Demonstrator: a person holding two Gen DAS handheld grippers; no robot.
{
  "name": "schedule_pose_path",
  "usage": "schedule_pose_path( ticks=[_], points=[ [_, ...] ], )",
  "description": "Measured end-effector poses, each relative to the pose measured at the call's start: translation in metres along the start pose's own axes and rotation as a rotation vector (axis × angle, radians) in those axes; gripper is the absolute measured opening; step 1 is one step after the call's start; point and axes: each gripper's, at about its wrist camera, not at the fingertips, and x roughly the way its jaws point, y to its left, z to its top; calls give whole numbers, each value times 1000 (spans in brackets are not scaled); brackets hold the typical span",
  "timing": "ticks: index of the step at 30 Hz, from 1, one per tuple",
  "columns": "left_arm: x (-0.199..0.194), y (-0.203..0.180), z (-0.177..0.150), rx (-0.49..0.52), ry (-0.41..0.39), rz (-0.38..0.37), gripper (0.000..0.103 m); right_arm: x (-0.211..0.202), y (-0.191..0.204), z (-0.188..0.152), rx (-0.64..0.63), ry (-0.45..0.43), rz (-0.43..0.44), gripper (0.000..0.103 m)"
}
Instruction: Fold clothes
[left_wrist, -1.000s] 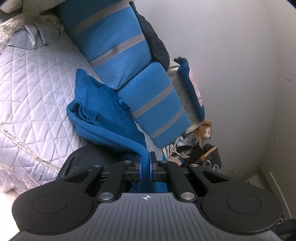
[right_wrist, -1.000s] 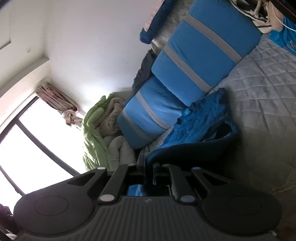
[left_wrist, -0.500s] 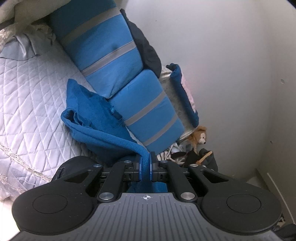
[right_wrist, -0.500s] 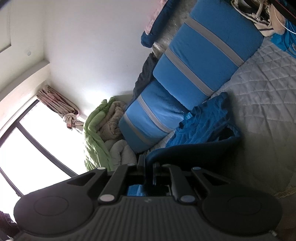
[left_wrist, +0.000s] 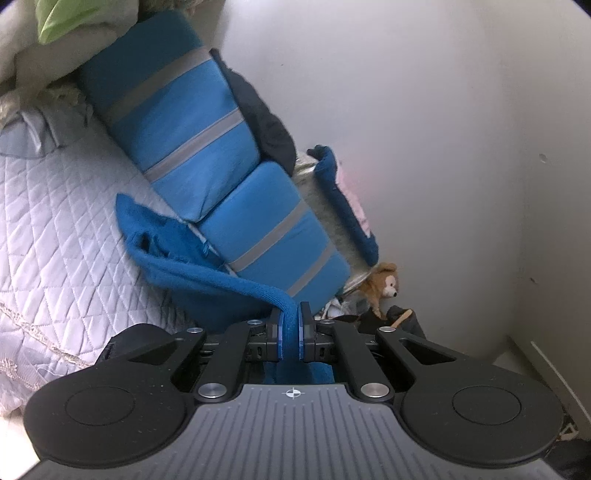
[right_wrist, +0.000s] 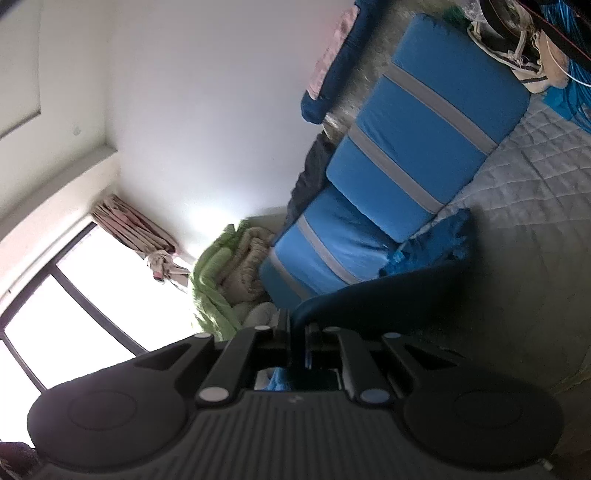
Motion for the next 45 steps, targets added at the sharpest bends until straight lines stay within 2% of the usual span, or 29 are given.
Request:
schedule_pose_path(
  ticks=[7,14,24,35,45],
  points=[
    [10,4,5,3,33,79,7,-9,12,-3,8,-9,-49,7],
    [44,20,24,-1,-1,153,7,32,-5,5,7,1,-140,7],
    [82,22,51,76,-21,225,7,87,6,37,-162,9,-247,7],
    [117,37,64,73,0,297,7,129,-13,46,-166,26,-289,7],
    [145,51,79,63,12,317,7,158,-36,53,-142,33,-311,7]
  ],
)
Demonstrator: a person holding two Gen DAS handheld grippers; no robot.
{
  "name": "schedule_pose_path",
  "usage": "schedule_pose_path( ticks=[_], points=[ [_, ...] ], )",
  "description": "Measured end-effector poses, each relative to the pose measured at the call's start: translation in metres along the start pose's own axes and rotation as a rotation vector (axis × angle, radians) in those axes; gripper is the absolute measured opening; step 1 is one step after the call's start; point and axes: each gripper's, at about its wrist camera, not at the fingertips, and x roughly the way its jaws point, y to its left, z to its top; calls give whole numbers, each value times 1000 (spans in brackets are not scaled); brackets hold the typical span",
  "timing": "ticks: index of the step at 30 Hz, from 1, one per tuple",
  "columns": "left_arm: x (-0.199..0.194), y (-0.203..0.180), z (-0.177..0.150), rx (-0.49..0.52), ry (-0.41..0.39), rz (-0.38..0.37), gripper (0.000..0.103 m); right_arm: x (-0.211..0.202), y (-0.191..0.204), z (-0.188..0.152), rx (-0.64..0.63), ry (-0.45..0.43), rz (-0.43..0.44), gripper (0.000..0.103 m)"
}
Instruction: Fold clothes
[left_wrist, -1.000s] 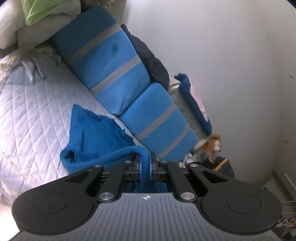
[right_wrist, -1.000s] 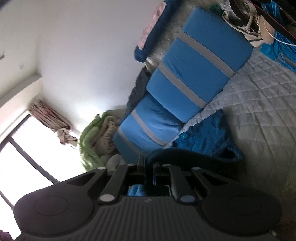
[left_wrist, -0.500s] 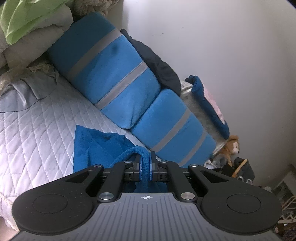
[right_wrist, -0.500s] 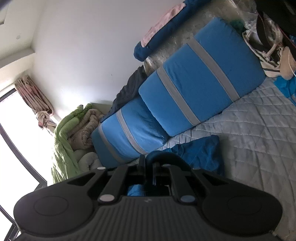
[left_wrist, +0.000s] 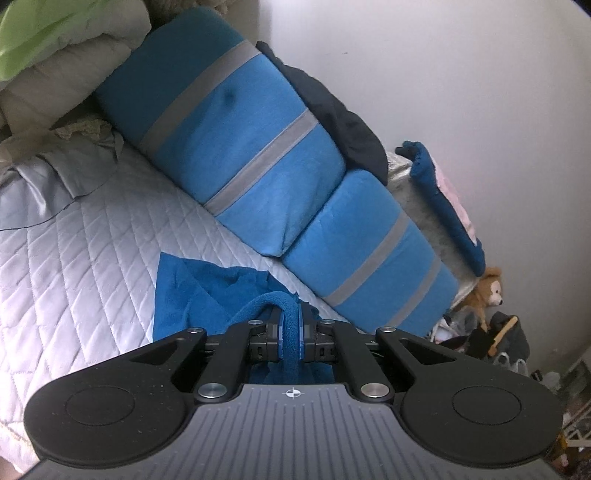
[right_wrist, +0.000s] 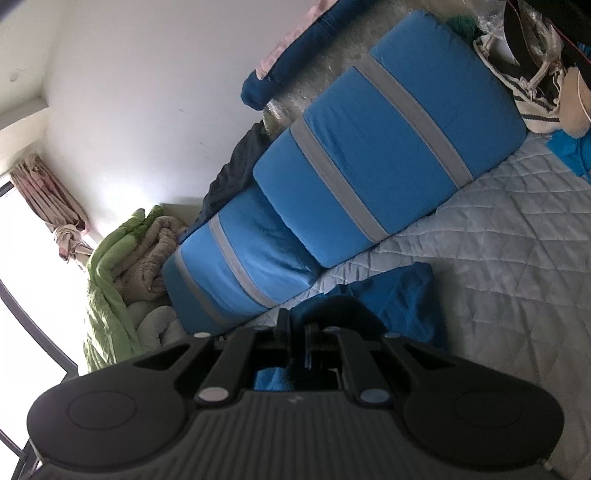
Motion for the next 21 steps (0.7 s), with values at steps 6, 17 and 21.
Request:
schedule_pose_path(
  ticks=[6,17,21],
  points=[
    [21,2,12,-15,14,13,7,20,-9,16,27,9,-28,7],
    [46,-1,35,38,21,44,7,60,-13,45,-18,47,-80,7],
    [60,3,41,33,28,62,7,75,-18,50,-32,52,-100,7]
  ],
)
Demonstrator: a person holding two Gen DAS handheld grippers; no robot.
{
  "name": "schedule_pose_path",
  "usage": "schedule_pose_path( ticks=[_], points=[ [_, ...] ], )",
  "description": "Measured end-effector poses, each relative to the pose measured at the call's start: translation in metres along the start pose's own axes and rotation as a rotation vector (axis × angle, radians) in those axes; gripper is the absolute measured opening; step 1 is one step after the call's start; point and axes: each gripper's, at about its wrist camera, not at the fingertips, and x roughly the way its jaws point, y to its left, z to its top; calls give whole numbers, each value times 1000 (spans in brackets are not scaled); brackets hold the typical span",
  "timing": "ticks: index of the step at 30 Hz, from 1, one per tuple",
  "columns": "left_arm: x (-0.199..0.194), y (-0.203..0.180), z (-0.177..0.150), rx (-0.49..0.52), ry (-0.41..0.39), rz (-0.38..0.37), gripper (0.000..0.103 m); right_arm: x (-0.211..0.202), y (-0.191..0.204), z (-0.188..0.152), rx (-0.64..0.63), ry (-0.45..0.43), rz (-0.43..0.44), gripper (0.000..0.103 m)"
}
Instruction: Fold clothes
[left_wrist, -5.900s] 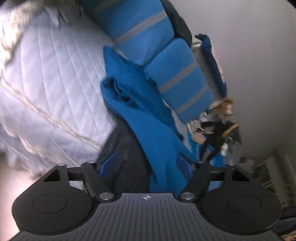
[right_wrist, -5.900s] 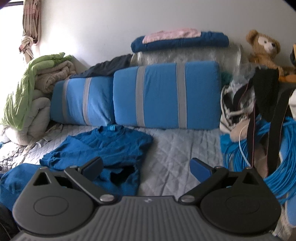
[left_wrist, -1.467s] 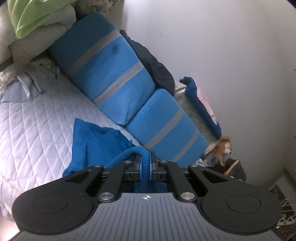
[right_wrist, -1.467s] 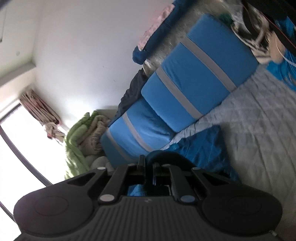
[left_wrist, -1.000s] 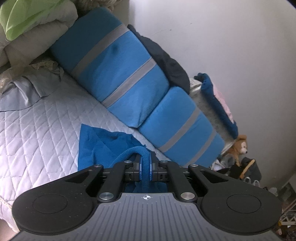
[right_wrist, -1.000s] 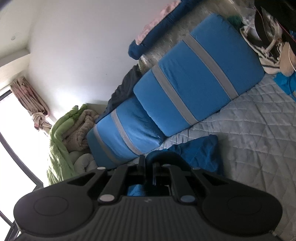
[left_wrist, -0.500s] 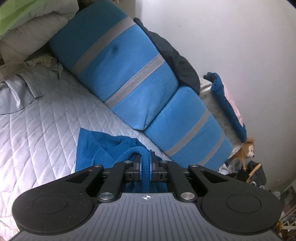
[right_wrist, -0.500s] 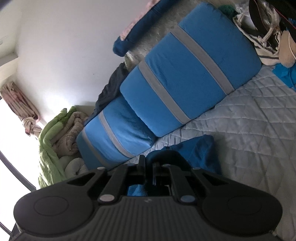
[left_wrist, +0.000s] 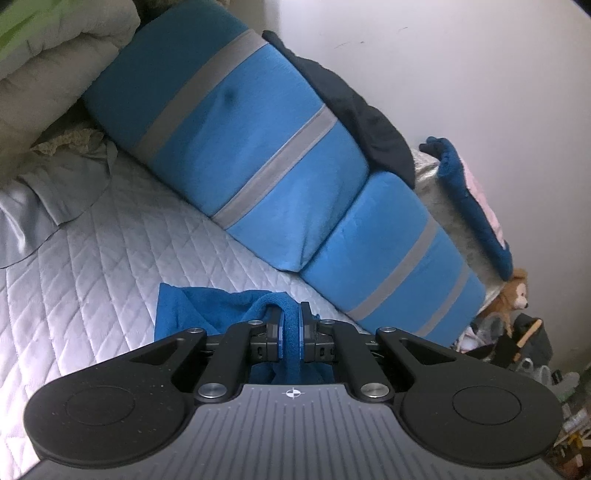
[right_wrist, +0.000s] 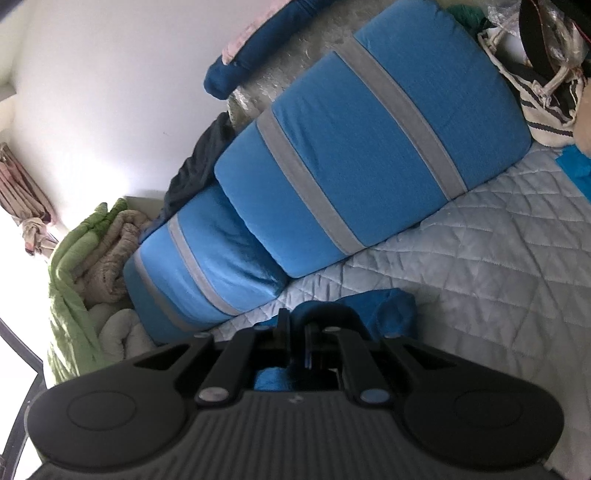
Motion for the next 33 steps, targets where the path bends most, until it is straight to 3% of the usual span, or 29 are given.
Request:
schedule_pose_path(
  ticks=[11,33],
  points=[
    [43,19,15,-20,19,51,7,49,-7,10,-65,21,-39,7],
    [124,75,3,-111,107,144,7,142,-63,-2,-10,76,-137,7]
  ],
)
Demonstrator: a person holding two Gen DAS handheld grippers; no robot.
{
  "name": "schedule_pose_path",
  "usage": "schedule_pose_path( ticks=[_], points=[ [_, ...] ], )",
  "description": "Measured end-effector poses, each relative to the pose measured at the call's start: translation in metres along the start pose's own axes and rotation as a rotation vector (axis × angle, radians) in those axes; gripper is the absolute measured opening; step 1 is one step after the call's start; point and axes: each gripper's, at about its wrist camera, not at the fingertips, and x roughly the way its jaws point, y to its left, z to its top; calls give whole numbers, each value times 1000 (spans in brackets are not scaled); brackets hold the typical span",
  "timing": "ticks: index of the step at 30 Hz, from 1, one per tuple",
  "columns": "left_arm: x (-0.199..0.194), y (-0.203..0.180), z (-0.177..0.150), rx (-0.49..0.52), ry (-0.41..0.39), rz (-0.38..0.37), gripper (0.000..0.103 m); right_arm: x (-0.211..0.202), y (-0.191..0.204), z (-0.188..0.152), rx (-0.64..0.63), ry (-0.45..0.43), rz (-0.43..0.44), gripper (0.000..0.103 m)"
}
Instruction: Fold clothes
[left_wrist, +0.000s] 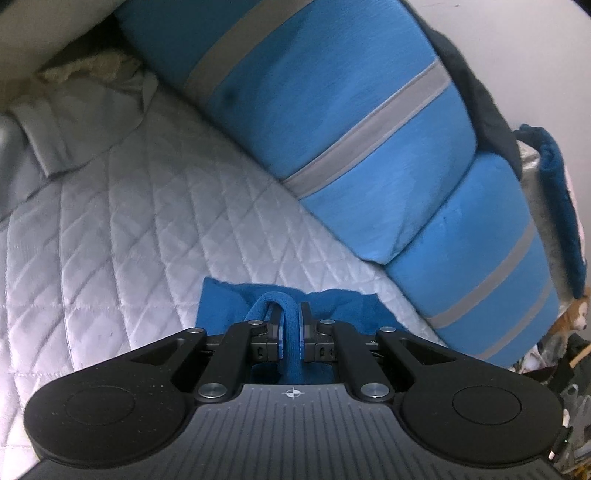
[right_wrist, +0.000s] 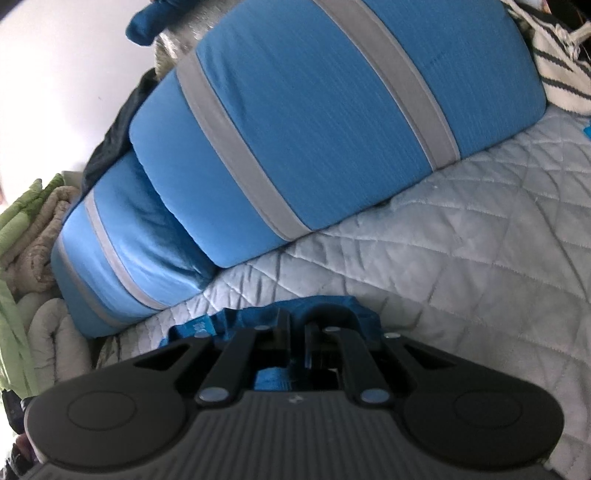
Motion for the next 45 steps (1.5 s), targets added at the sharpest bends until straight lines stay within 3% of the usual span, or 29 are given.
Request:
schedule_pose_path(
  ticks=[6,8,9,11,13,19,26,27,28,30,31,34,45],
  points=[
    [9,13,-5,-67,22,-17,9,13,-10,-7,51,23,-24,11],
    [9,17,-5,-101,34,-48,12,15,-13,-8,71,35,-22,24],
    [9,19,-4,-115,41,-60,19,15,-14,-8,78,41,-17,41],
    [6,21,-4,-135,56,-78,28,12,-13,-8,73,48,1,52],
    [2,22,-4,-145,68,-89,33,9,-10,-9,53,58,3,70],
    [-5,15,-15,-79,124,-67,35,1,-7,-17,-7,116,8,73],
    [-9,16,-33,-31,174,-29,34,-8,-9,-35,-21,159,15,68],
    [-9,16,-34,-25,181,-31,34,-9,-10,-37,-15,159,18,56],
    [-9,15,-35,-15,188,-31,34,-9,-10,-38,-6,161,22,53],
    [-10,12,-36,7,201,-32,21,-10,-10,-40,3,165,26,41],
    [-10,9,-35,18,209,-35,18,-10,-9,-40,-3,165,29,28],
    [-14,0,-29,47,210,-67,9,-12,-4,-37,-14,158,44,13],
    [-18,-28,7,48,90,-135,5,-12,14,-1,25,41,100,8]
  ],
)
